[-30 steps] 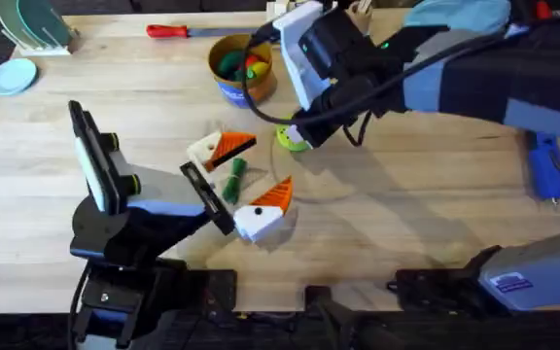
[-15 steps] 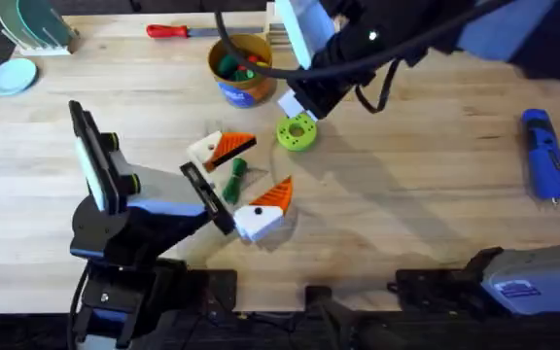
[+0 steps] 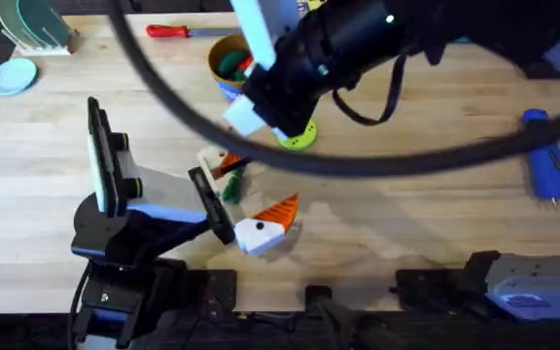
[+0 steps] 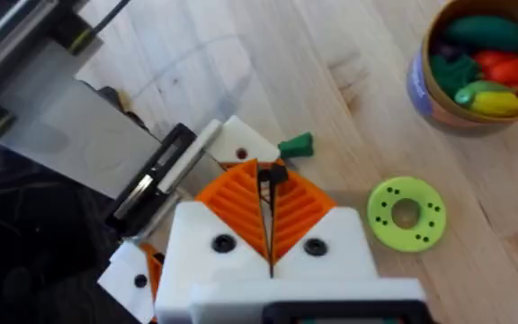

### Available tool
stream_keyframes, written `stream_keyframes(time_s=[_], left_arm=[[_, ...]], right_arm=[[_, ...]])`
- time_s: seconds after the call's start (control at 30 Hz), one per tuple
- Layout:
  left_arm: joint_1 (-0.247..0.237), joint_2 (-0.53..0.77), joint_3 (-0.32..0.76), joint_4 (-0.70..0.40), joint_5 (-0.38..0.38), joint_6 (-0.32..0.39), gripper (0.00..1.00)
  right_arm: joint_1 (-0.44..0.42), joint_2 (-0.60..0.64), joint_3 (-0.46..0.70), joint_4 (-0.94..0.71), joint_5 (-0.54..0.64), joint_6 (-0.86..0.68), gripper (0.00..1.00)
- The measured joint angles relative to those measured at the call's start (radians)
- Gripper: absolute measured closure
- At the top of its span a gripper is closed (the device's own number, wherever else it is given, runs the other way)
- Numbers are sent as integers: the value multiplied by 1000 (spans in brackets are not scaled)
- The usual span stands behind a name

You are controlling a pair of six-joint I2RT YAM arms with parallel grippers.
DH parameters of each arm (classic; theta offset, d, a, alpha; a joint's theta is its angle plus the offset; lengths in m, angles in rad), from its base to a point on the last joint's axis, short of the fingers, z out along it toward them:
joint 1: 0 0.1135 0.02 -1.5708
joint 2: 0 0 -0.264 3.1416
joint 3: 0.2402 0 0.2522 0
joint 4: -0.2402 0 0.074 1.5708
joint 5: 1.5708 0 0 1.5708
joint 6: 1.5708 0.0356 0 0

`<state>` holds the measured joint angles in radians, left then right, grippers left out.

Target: Pick up the gripper from the table and insert it into the empty holder that is missing its gripper. Then pick up a screw, insert it into the mounting hole, and use the screwdriver to tighten it. Finally, clean up the table by picking up the vegetable and placing it into the bucket.

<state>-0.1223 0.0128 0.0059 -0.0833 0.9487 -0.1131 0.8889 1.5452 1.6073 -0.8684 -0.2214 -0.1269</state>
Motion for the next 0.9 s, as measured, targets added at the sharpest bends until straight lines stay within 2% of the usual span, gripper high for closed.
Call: stream_keyframes(time_s=[0.23, 0.4, 0.9], left_arm=[[0, 0, 0, -11, 78, 33, 8], [0, 0, 0, -14, 103, 54, 9], [0, 0, 0, -15, 107, 61, 8]], right_arm=[[43, 28, 0, 1, -13, 20, 996], [52, 57, 0, -2, -14, 34, 996], [59, 61, 0, -52, -20, 44, 997]])
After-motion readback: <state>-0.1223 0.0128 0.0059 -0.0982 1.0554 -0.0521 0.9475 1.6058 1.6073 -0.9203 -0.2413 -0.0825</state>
